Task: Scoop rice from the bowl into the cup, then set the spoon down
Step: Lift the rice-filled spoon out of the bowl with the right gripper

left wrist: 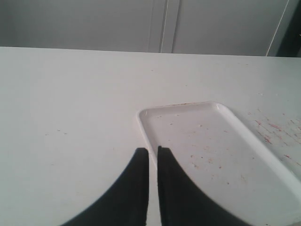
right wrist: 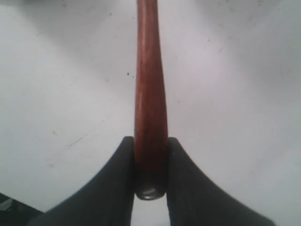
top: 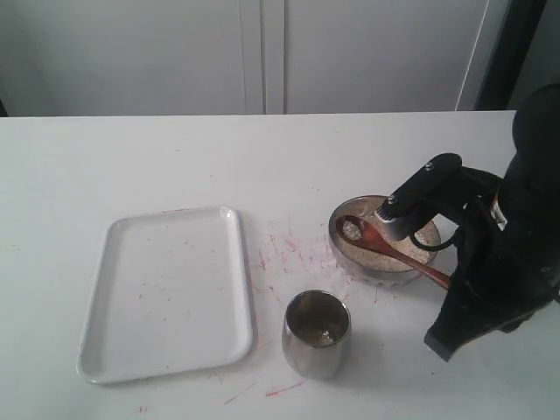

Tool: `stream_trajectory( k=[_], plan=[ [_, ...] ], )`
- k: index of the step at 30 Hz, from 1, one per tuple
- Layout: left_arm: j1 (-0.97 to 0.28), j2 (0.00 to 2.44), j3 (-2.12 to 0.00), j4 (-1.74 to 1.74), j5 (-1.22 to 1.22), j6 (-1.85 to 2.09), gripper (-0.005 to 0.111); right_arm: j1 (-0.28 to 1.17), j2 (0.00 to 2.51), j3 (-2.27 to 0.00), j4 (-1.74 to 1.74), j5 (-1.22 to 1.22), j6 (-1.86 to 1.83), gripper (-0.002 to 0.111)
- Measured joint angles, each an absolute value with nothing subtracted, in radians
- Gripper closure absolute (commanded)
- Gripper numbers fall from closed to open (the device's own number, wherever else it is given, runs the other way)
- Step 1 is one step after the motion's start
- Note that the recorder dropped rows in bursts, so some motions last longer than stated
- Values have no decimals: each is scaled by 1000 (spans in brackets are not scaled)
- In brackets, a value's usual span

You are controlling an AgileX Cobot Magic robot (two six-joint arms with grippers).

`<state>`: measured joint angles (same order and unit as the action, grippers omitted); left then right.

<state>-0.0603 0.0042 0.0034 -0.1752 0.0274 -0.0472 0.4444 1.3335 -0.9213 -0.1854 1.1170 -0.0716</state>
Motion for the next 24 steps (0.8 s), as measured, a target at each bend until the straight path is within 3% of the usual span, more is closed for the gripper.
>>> stream_trajectory(
  k=[24],
  plan=[
    [-60, 4, 3, -175, 27, -47, 92, 731, 1278, -921, -302, 1216, -27, 108]
  ],
)
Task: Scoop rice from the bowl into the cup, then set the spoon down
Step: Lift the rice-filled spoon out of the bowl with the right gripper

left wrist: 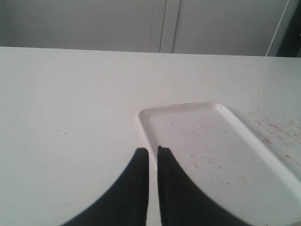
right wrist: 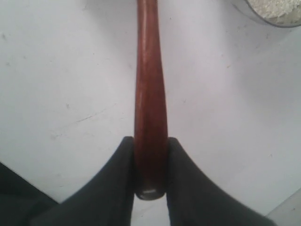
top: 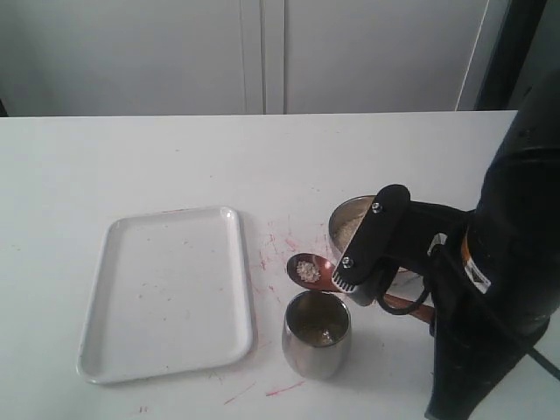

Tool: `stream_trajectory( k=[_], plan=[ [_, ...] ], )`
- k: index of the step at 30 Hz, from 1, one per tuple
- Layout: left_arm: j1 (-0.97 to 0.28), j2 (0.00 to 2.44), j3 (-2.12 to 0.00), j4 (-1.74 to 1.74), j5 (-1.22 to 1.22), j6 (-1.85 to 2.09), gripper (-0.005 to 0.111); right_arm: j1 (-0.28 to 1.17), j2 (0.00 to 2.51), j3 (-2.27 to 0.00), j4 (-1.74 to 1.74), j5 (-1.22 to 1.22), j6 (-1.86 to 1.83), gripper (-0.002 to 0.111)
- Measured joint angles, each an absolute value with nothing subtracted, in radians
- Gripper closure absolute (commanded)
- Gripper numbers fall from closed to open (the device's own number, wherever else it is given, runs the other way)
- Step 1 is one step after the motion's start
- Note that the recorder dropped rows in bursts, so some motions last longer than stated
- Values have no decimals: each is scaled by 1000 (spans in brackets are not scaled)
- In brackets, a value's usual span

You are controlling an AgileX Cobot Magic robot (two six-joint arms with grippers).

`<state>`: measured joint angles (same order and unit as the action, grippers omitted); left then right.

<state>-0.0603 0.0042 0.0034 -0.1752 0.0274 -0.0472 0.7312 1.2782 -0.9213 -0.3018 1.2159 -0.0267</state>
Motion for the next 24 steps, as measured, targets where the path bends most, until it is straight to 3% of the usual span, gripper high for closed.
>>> stream_trajectory(
  k=[24],
  plan=[
    [-60, 4, 3, -175, 27, -47, 92, 759, 1225, -804, -436, 1216, 19, 108]
  ],
)
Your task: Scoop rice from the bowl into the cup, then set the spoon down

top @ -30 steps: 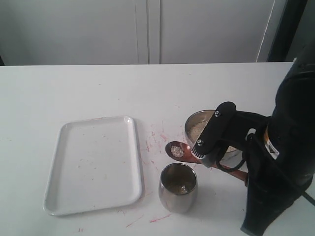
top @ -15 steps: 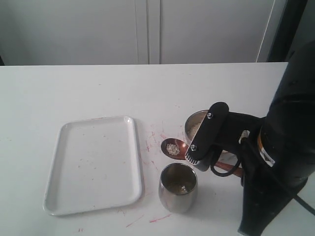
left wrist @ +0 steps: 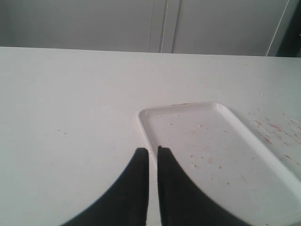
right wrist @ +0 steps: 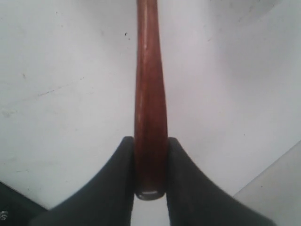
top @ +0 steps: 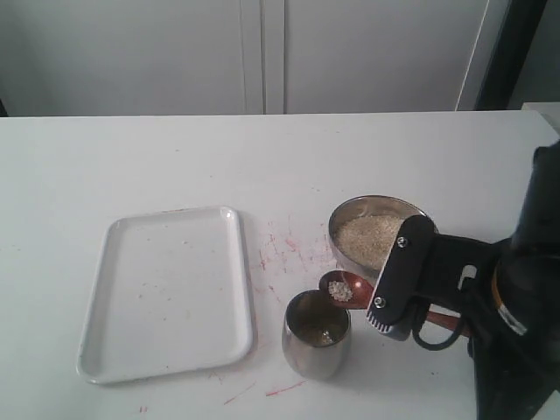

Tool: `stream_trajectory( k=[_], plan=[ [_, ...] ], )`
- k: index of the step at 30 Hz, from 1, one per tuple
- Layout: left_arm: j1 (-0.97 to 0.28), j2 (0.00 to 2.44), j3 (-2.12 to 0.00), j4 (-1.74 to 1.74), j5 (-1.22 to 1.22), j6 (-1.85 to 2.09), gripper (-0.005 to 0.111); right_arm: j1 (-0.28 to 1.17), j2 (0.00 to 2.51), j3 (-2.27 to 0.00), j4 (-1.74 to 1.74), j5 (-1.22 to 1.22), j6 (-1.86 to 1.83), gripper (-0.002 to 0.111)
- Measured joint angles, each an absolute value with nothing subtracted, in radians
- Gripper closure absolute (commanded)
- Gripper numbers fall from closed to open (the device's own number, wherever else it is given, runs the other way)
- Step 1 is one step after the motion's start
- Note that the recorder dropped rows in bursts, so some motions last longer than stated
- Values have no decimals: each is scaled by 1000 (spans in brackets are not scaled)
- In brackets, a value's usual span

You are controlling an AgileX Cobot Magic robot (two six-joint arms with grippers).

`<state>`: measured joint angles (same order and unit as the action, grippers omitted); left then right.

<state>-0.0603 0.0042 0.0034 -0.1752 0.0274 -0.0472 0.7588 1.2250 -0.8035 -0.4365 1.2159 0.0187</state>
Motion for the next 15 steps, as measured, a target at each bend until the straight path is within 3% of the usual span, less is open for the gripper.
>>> stream_trajectory(
  k=[15],
  plan=[
    [-60, 4, 3, -175, 27, -47, 92, 759, 1110, -754, -477, 1218, 24, 108]
  ],
)
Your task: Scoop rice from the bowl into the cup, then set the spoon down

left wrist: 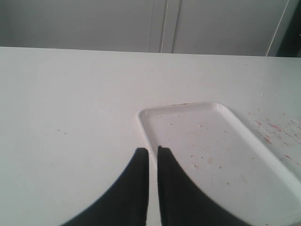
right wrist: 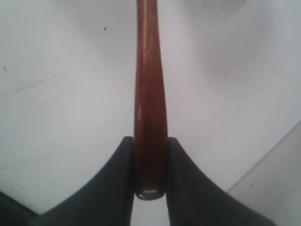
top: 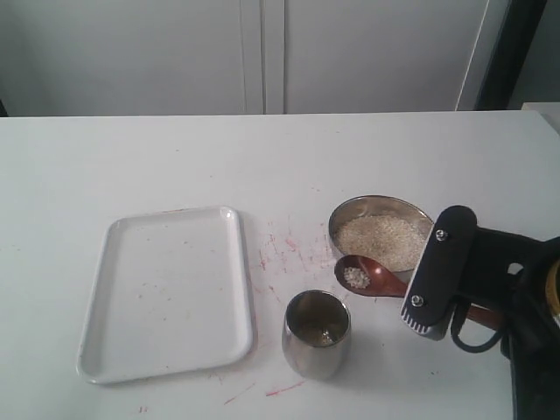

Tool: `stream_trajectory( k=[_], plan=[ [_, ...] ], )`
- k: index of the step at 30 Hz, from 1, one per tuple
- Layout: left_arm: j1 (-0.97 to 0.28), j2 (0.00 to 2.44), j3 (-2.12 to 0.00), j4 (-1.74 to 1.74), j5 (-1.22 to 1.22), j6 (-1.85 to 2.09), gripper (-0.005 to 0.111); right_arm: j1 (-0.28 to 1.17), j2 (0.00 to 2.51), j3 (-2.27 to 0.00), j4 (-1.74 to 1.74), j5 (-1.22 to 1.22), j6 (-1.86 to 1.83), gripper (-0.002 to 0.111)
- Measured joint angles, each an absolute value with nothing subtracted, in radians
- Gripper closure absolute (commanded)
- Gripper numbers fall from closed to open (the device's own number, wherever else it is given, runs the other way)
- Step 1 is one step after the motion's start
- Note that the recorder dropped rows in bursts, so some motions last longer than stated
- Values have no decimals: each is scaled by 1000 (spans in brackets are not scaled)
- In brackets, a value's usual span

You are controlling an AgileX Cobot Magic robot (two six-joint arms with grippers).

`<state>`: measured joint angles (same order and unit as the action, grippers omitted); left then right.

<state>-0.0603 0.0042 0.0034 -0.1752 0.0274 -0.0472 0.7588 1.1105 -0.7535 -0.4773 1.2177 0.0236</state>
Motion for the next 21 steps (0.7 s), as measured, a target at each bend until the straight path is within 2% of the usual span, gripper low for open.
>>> stream_trajectory(
  k=[21],
  plan=[
    [-60, 4, 3, -175, 27, -47, 92, 759, 1110, -747, -562, 1156, 49, 108]
  ],
)
